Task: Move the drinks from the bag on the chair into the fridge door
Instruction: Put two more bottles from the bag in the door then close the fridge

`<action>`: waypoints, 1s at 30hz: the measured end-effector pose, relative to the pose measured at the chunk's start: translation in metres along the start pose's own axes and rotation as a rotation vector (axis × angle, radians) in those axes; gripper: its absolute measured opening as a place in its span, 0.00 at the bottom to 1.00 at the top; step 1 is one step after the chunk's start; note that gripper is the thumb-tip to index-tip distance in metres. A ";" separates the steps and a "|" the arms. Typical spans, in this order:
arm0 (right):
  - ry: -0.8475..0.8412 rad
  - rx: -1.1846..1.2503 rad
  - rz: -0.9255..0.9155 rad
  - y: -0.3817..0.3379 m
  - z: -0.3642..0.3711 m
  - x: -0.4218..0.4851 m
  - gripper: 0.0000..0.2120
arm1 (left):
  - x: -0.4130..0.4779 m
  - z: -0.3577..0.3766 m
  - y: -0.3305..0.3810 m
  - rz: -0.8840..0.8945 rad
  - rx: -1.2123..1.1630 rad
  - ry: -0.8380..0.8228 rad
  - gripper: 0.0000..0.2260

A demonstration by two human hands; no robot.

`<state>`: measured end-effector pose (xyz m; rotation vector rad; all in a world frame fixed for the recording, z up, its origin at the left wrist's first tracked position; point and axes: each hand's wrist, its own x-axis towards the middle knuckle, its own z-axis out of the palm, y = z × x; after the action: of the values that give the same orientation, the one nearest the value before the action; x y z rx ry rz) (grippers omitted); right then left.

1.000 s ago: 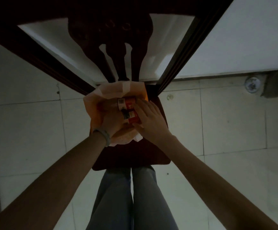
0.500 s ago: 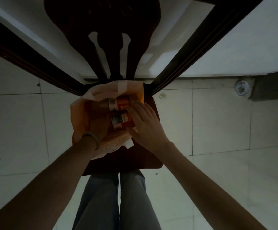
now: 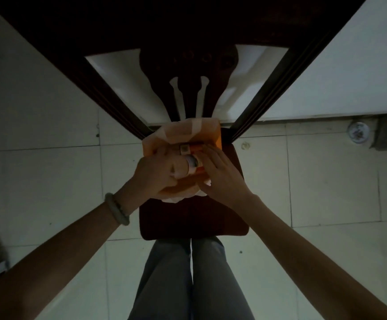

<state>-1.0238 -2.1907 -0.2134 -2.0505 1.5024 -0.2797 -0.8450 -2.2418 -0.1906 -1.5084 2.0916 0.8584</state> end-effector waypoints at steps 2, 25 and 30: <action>-0.013 0.015 0.002 -0.012 -0.006 0.001 0.30 | -0.019 -0.025 -0.002 0.051 0.064 0.066 0.25; 0.257 0.218 0.320 -0.005 -0.091 -0.024 0.29 | -0.001 0.020 0.011 0.207 -0.205 0.114 0.25; 0.272 0.193 0.354 0.007 -0.083 -0.024 0.28 | 0.038 0.034 0.014 0.010 -0.119 0.206 0.19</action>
<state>-1.0776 -2.1970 -0.1456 -1.6095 1.8866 -0.5544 -0.8711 -2.2412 -0.2370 -1.7141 2.2295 0.8772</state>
